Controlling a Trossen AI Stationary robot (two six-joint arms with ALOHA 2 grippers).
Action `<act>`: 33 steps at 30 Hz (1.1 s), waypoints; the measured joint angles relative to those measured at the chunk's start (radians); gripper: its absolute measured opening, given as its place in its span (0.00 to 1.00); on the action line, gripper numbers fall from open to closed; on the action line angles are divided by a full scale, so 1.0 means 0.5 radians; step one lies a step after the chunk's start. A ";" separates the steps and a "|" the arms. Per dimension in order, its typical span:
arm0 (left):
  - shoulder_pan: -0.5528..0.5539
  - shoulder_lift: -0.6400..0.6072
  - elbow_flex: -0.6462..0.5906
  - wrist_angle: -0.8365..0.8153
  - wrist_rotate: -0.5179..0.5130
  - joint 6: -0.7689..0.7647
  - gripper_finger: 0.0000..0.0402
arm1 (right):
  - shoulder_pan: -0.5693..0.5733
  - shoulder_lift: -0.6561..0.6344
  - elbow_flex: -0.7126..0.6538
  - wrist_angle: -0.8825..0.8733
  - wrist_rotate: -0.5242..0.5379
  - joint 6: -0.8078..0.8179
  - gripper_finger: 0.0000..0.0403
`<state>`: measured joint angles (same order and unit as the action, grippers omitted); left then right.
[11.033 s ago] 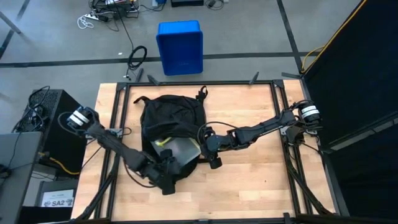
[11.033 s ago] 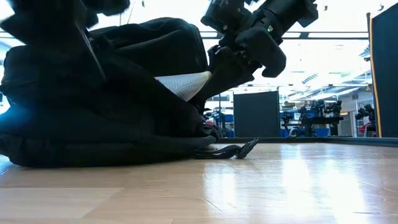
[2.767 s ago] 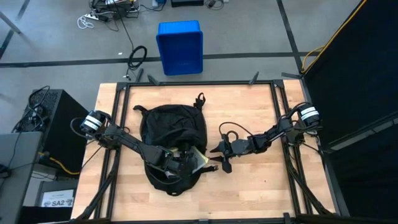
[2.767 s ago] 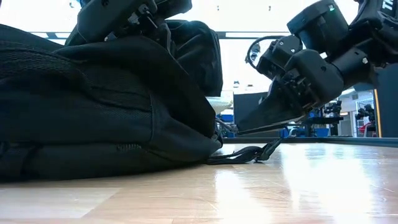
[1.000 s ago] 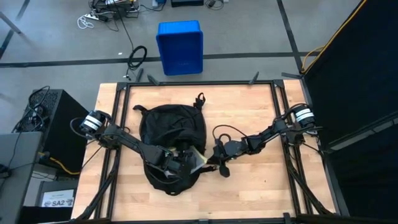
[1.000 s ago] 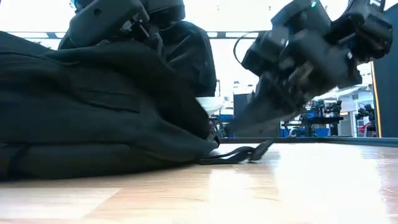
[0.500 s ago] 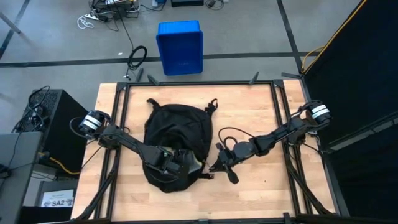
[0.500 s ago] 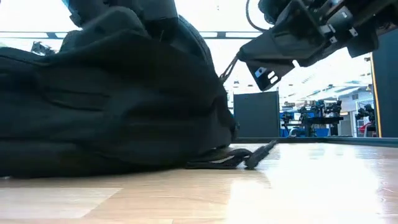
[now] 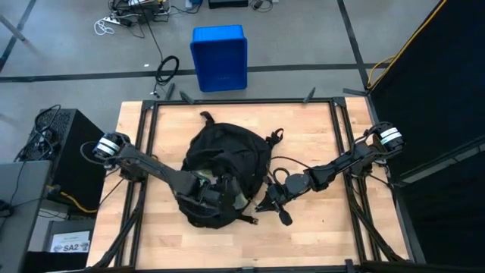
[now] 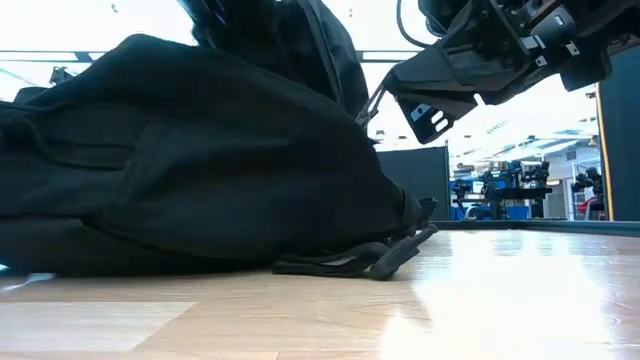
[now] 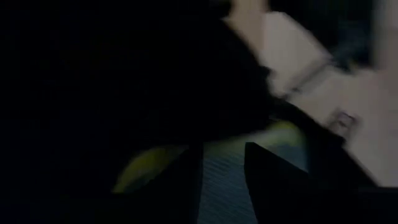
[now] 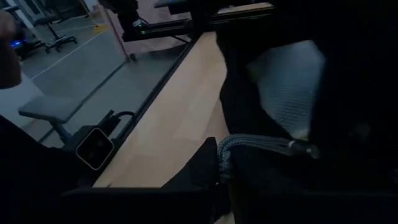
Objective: Unpack backpack
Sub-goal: Close the black backpack
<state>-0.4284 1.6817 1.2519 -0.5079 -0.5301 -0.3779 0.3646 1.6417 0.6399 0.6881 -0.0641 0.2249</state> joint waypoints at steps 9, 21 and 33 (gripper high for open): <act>-0.245 -0.007 0.176 0.455 -0.056 0.536 0.22 | -0.020 0.000 0.000 -0.018 0.022 0.001 0.00; -0.148 0.257 0.175 0.656 -0.052 0.893 0.34 | -0.022 0.001 0.000 -0.029 0.011 0.006 0.00; -0.041 0.358 0.176 0.593 0.080 0.695 0.69 | -0.025 0.002 0.000 -0.036 -0.071 0.006 0.00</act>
<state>-0.4488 1.8606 1.3399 -0.2113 -0.4902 -0.0303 0.3523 1.6424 0.6399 0.6699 -0.0998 0.2279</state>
